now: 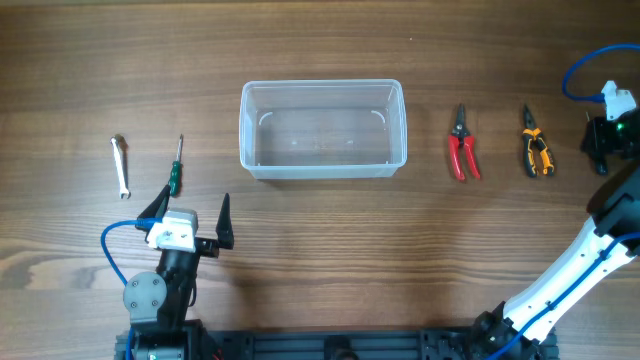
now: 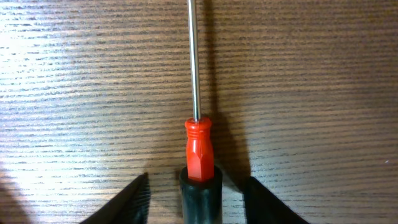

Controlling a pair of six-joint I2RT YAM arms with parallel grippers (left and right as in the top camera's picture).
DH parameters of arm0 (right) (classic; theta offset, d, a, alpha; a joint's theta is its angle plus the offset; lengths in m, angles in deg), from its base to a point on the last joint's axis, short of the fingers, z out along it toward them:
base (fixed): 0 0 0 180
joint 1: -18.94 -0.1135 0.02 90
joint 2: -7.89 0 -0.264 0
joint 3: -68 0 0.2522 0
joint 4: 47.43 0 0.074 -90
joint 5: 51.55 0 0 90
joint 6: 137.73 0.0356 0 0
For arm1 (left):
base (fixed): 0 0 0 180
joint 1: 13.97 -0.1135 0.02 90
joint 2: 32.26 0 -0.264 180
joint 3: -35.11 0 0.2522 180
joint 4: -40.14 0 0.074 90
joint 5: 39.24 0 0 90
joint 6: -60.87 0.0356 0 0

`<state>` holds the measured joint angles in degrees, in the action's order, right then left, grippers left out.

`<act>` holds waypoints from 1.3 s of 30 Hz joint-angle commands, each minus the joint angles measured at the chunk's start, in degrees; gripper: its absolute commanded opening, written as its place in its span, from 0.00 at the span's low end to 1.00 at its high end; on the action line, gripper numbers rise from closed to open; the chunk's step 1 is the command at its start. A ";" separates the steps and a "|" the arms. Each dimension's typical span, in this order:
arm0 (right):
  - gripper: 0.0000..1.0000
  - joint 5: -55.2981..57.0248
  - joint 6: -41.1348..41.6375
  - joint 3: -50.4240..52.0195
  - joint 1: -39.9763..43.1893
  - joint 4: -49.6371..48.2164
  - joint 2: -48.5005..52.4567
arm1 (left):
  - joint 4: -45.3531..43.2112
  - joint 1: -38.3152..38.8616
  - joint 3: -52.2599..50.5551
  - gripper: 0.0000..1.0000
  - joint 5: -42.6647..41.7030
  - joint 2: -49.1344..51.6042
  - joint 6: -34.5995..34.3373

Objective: Pack container
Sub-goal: 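Lower the right gripper and close it on the screwdriver handle, then lift the screwdriver and carry it left over the container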

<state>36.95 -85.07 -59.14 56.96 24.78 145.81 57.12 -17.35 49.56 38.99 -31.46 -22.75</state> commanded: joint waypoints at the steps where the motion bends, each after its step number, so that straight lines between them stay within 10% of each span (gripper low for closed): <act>1: 0.43 -0.02 0.04 0.63 -0.13 0.00 2.34 | 0.07 0.39 -0.37 1.00 0.31 -0.37 0.70; 23: 0.04 0.07 0.48 0.61 -0.13 -0.85 2.34 | 0.04 0.39 -0.37 1.00 0.31 -0.37 0.70; 39: 0.04 -2.82 2.99 -1.07 -3.48 0.70 -9.73 | 0.04 0.39 -0.37 1.00 0.31 -0.37 0.70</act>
<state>36.97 -83.28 -59.14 56.24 24.70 144.48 57.12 -17.35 49.56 38.99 -31.46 -22.75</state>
